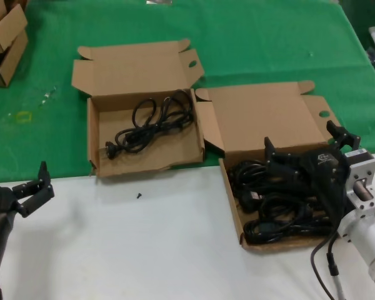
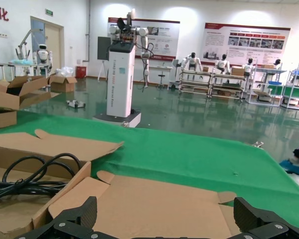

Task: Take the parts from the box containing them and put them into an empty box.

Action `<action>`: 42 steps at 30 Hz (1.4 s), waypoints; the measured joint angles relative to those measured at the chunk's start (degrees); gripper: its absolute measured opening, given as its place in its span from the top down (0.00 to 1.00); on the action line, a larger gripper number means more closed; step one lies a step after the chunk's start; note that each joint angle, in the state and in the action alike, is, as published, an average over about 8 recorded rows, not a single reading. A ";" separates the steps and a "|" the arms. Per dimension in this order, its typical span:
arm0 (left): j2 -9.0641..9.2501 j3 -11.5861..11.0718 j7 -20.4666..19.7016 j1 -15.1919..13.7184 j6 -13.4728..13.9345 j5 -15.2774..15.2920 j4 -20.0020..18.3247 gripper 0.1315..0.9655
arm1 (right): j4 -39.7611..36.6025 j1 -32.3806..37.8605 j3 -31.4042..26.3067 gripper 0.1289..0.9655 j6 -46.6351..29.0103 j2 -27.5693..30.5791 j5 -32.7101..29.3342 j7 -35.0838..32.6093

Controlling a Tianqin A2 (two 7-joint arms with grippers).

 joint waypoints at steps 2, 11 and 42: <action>0.00 0.00 0.00 0.00 0.00 0.00 0.00 0.00 | 0.00 0.00 0.00 0.00 0.00 0.00 0.00 0.00; 0.00 0.00 0.00 0.00 0.00 0.00 0.00 0.00 | 0.00 0.00 0.00 0.00 0.00 0.00 0.00 0.00; 0.00 0.00 0.00 0.00 0.00 0.00 0.00 0.00 | 0.00 0.00 0.00 0.00 0.00 0.00 0.00 0.00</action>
